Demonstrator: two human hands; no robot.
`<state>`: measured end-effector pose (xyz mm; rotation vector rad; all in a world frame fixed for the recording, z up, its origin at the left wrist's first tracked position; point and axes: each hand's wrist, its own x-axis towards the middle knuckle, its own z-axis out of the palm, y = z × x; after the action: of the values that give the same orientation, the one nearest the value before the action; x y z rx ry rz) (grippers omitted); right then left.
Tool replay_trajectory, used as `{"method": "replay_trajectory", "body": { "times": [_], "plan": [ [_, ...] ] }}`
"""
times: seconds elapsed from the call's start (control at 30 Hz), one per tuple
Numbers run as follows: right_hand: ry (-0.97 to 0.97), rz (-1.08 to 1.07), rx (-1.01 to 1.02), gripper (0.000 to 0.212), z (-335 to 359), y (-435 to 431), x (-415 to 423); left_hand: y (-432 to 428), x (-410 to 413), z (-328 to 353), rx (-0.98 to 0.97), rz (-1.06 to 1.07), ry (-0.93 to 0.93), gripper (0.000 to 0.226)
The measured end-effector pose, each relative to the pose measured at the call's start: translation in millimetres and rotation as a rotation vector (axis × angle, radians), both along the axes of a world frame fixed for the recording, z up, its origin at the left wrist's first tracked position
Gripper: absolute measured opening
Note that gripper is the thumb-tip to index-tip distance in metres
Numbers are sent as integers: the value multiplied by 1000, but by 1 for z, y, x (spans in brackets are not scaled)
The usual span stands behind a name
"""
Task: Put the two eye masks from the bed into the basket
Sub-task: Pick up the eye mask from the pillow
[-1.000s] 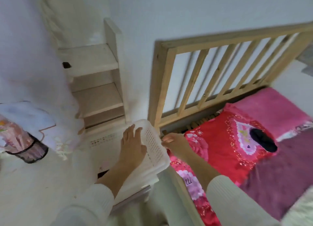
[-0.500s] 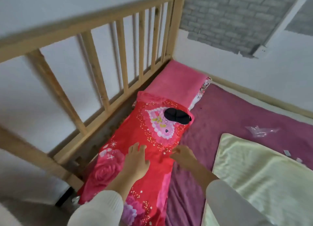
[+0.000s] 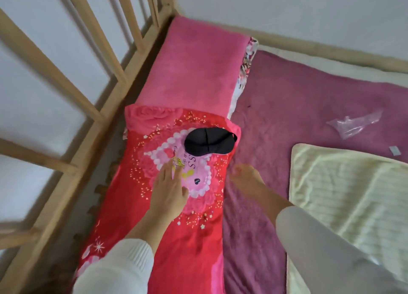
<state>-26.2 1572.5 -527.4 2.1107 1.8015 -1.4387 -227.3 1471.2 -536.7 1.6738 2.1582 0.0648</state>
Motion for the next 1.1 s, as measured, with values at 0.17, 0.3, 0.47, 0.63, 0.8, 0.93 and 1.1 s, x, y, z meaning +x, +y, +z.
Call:
{"method": "replay_trajectory", "body": {
  "times": [0.17,0.3,0.47,0.63,0.8,0.93,1.1],
  "plan": [
    [2,-176,-49,18,-48,52,-20,36,-15,-57,22,-62,28,60],
    [41,-301,-52,20,-84,84,-31,27,-18,-94,45,-92,90,62],
    [145,-526,9,15,-99,100,-43,26,-22,-107,77,-90,74,63],
    [223,-512,-37,15,-69,88,-39,31,-24,-92,11,-47,-78,57],
    [270,-432,-60,26,-10,62,-28,50,-36,-38,-39,293,-591,31],
    [363,-342,-61,20,46,27,-21,39,-35,27,-69,769,-1013,27],
    [484,-148,-115,26,111,-31,-9,-22,-31,87,-251,648,-1185,52]
  ]
}}
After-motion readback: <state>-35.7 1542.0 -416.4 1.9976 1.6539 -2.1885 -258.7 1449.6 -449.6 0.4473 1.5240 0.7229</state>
